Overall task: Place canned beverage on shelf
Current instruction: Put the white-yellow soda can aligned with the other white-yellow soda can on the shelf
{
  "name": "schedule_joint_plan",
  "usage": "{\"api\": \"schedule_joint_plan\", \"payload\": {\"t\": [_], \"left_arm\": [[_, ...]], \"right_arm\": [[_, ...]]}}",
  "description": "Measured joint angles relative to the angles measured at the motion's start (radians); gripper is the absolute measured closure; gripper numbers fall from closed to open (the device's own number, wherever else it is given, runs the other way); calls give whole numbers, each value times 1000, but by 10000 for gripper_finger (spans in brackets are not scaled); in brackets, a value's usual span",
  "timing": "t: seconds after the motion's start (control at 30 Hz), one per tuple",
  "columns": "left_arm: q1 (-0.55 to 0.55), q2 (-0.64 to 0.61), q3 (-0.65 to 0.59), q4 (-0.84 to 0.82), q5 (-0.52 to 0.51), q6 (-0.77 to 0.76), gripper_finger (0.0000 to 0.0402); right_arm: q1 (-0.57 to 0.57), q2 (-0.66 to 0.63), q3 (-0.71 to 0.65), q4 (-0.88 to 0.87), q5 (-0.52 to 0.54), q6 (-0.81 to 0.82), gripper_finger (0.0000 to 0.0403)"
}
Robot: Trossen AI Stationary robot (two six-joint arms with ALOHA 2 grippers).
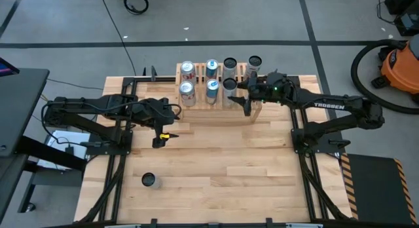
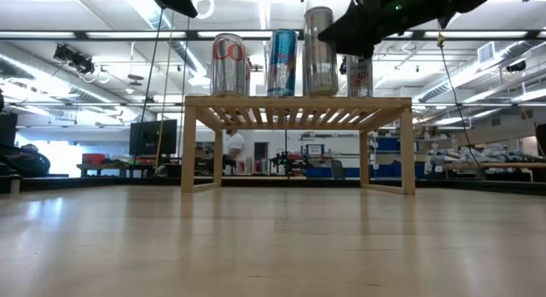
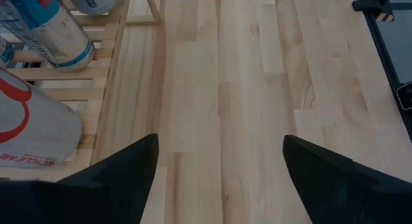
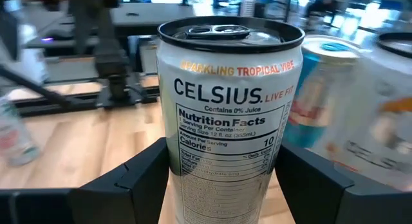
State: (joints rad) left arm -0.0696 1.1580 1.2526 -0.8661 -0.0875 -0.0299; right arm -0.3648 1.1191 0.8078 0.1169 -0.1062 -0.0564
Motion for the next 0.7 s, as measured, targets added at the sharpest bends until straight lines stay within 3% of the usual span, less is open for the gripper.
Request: {"api": "schedule_joint_plan", "payload": {"t": [0.23,0.7], "left_arm": [[0,0,0,-1,0,0,67],[0,0,0,-2,0,42,67]], "right_arm": [[-59,0,0,0,-194,-71,141],[-172,0,1,-14,-423,-188,141]]}}
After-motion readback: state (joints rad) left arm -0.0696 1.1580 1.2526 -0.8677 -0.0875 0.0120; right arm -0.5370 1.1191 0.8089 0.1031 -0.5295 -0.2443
